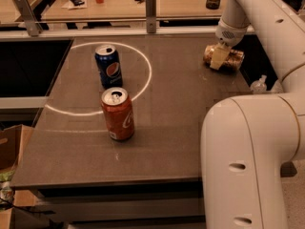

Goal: Place orange can upright

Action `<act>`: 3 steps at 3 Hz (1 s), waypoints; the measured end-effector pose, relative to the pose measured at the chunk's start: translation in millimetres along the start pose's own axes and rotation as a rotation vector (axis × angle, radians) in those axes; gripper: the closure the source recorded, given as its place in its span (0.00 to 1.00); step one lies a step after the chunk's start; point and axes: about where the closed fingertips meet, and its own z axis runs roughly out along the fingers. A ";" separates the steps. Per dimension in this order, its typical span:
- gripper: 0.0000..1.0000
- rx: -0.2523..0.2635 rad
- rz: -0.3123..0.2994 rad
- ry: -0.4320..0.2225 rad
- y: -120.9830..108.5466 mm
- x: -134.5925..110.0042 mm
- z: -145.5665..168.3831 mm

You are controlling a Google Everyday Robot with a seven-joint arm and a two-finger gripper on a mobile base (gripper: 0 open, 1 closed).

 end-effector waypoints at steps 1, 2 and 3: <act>1.00 0.007 -0.046 -0.068 12.2 -6.5 -26.7; 1.00 0.009 -0.072 -0.168 41.2 -10.7 -74.6; 1.00 -0.017 -0.058 -0.360 81.0 -11.9 -115.6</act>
Offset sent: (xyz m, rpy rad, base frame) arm -0.1248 0.0550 0.1348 0.2460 -0.1619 0.1438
